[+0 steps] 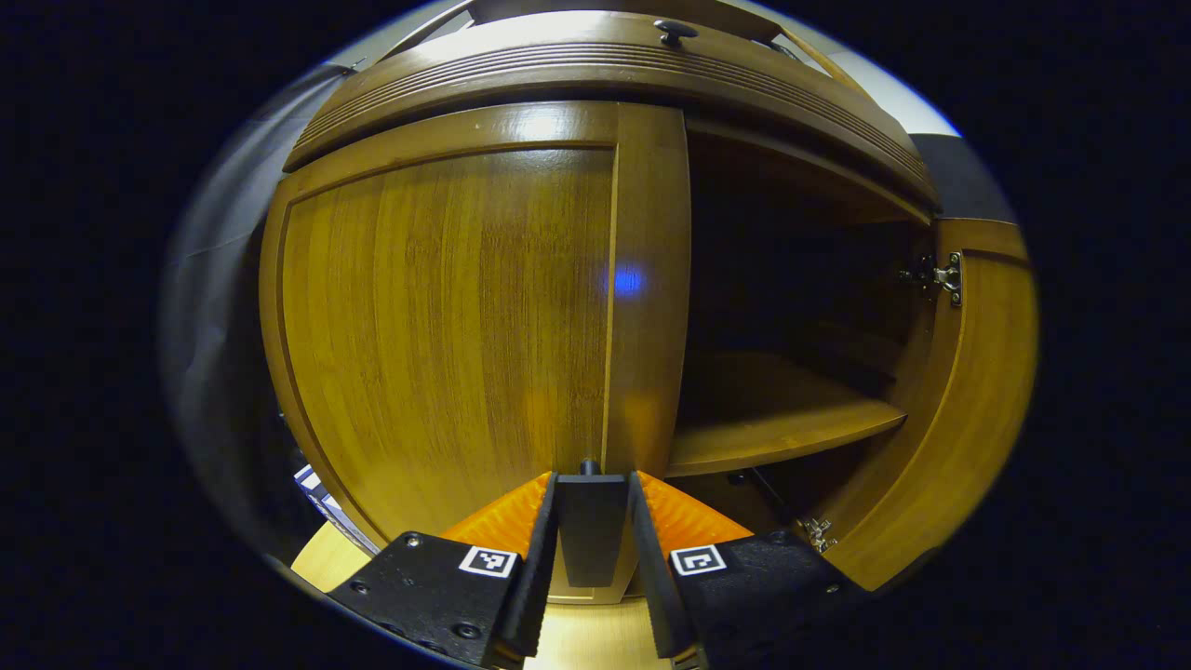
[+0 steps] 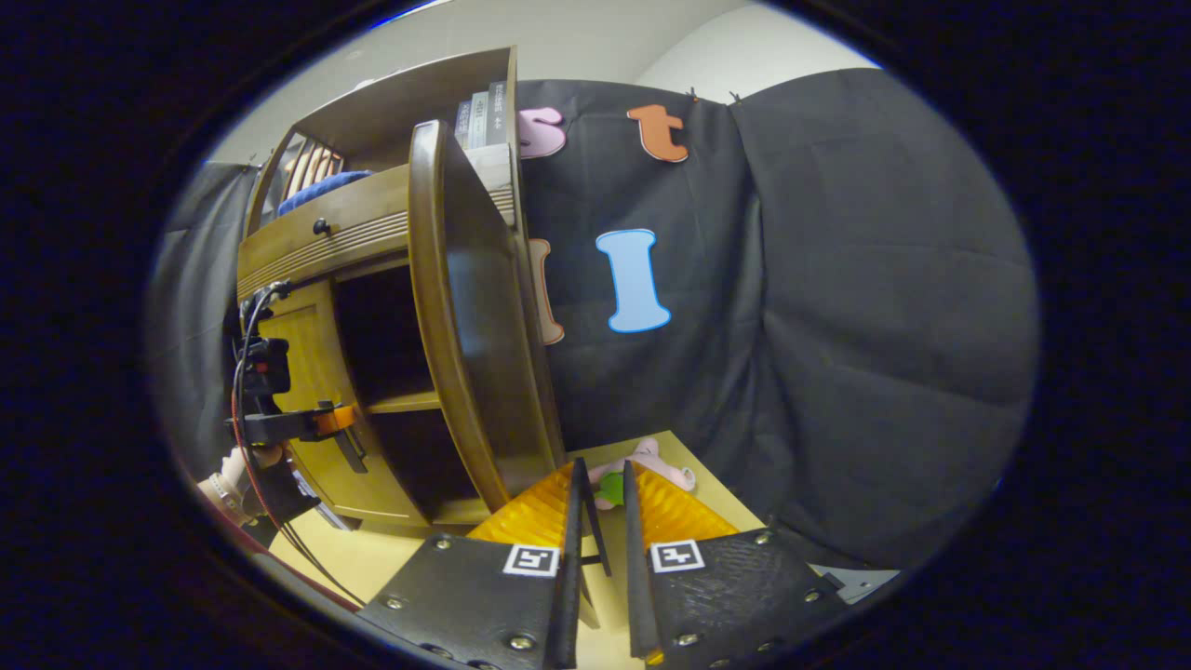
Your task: Open the right door of the double-door shoe cabinet with the right hand, and open the left door with the left hand.
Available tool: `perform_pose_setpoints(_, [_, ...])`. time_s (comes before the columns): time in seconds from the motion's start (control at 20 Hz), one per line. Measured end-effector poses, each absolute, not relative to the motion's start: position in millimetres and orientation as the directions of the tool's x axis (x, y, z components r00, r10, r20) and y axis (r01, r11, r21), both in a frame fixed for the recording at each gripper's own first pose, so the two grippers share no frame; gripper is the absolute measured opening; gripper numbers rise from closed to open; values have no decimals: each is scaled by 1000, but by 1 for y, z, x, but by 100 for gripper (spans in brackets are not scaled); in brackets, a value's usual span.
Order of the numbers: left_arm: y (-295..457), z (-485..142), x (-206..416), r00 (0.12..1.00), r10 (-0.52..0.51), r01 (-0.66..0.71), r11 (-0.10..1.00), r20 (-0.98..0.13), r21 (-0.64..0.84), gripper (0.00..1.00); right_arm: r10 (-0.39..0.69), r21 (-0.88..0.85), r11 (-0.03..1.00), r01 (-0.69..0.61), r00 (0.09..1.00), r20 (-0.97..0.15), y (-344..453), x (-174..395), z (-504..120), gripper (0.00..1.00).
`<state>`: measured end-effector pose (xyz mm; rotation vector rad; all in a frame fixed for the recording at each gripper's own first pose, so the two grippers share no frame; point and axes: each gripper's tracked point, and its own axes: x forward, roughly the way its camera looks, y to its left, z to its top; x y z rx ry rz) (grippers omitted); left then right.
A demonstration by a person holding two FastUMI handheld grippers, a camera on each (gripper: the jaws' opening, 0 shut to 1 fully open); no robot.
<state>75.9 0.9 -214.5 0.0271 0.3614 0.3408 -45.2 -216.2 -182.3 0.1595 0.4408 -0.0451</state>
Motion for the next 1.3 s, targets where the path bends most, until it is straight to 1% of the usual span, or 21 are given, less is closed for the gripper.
perform_pose_setpoints(0.15, [3, -214, 76, 878, 336, -327, 941, -340, 86, 38, -5, 148, 986, 75, 905, -425, -216, -44, -181, 22])
perform_pose_setpoints(0.25, [3, -214, 75, 877, 336, -326, 941, -343, 88, 39, -2, 149, 986, 72, 906, -424, -217, -44, -181, 22])
perform_pose_setpoints(0.35, [3, -214, 75, 878, 334, -325, 942, -343, 85, 37, -3, 148, 986, 72, 906, -423, -217, -44, -182, 22])
perform_pose_setpoints(0.4, [3, -214, 75, 878, 334, -325, 942, -343, 85, 34, -5, 148, 986, 75, 906, -422, -219, -45, -182, 22])
perform_pose_setpoints(0.65, [2, -213, 69, 876, 334, -331, 941, -348, 72, 33, -41, 143, 983, 113, 902, -429, -237, -54, -183, 22])
perform_pose_setpoints(0.7, [1, -213, 66, 876, 333, -330, 941, -348, 69, 35, -30, 166, 980, 112, 902, -431, -236, -58, -183, 22])
perform_pose_setpoints(0.75, [0, -212, 63, 877, 332, -330, 942, -347, 68, 33, -30, 182, 976, 120, 900, -434, -237, -62, -182, 22])
perform_pose_setpoints(0.8, [-1, -212, 61, 878, 331, -329, 942, -347, 67, 35, -23, 195, 973, 120, 898, -439, -236, -65, -185, 25])
perform_pose_setpoints(0.95, [-2, -210, 52, 877, 330, -327, 943, -349, 68, 34, -10, 204, 972, 113, 894, -448, -232, -74, -187, 25])
perform_pose_setpoints(1.0, [-3, -209, 48, 877, 328, -327, 943, -351, 65, 36, -2, 205, 973, 105, 893, -449, -229, -76, -185, 25])
perform_pose_setpoints(1.05, [-4, -209, 45, 877, 327, -327, 943, -351, 61, 34, 6, 205, 974, 96, 893, -450, -225, -78, -184, 25])
perform_pose_setpoints(1.3, [-7, -205, 24, 880, 318, -321, 946, -354, 52, 34, 38, 194, 979, 59, 887, -460, -210, -88, -182, 25])
